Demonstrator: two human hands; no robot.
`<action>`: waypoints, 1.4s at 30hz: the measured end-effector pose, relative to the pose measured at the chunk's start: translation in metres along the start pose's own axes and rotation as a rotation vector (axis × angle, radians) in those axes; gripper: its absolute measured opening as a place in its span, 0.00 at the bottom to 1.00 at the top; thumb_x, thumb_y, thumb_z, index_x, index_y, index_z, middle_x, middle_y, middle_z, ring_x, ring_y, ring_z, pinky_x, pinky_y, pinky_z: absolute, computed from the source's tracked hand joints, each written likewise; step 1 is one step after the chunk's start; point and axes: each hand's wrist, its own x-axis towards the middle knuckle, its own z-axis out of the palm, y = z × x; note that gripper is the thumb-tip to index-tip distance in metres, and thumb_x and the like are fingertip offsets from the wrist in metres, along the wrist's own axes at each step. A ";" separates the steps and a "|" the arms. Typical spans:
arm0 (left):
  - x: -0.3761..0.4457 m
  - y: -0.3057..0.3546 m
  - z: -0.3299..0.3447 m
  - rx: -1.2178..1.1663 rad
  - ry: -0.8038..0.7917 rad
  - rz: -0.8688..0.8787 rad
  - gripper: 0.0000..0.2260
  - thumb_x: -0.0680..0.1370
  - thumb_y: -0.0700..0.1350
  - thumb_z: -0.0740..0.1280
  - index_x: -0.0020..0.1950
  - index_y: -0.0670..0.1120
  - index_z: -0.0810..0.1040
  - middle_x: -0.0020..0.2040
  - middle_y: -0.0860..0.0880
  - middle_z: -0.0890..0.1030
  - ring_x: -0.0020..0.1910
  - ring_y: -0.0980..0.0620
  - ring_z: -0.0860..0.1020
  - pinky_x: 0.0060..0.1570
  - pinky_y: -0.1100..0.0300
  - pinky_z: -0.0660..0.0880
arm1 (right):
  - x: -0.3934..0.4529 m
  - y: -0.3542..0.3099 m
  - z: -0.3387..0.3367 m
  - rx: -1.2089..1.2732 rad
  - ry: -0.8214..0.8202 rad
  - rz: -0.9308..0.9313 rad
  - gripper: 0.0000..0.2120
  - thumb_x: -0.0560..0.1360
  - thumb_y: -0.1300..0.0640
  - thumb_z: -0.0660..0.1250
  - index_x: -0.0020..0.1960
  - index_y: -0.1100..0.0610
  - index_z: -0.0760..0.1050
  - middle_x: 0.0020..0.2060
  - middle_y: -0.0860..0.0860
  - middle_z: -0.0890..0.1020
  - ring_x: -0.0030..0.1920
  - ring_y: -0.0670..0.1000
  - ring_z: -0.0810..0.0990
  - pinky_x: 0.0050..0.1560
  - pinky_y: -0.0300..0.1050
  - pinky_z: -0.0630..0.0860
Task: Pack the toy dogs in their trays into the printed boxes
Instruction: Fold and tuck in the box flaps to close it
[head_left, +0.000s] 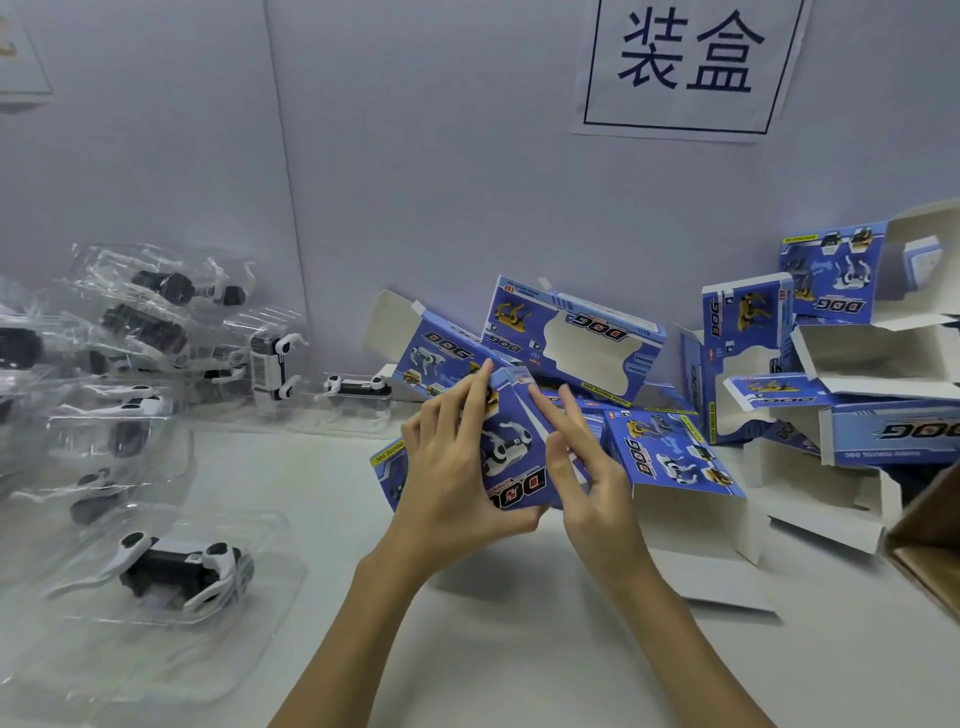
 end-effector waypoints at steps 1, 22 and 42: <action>0.001 0.000 -0.002 0.003 -0.002 -0.008 0.56 0.65 0.68 0.76 0.84 0.45 0.55 0.75 0.51 0.68 0.74 0.49 0.67 0.72 0.49 0.63 | 0.000 -0.002 0.000 -0.023 -0.037 -0.002 0.19 0.83 0.44 0.62 0.73 0.33 0.74 0.82 0.39 0.60 0.80 0.43 0.64 0.57 0.43 0.83; 0.000 0.007 -0.002 -0.023 -0.024 -0.081 0.31 0.69 0.70 0.69 0.71 0.67 0.68 0.76 0.48 0.67 0.77 0.49 0.62 0.67 0.51 0.60 | 0.003 -0.008 -0.002 -0.036 0.043 0.029 0.18 0.87 0.50 0.59 0.75 0.44 0.74 0.70 0.48 0.80 0.69 0.55 0.80 0.60 0.59 0.83; -0.001 0.011 -0.005 0.022 0.046 -0.114 0.35 0.67 0.71 0.68 0.72 0.62 0.69 0.69 0.49 0.70 0.71 0.49 0.67 0.61 0.52 0.68 | -0.005 0.002 0.015 -0.147 0.275 -0.179 0.09 0.80 0.57 0.72 0.60 0.52 0.83 0.71 0.44 0.79 0.70 0.47 0.79 0.66 0.58 0.79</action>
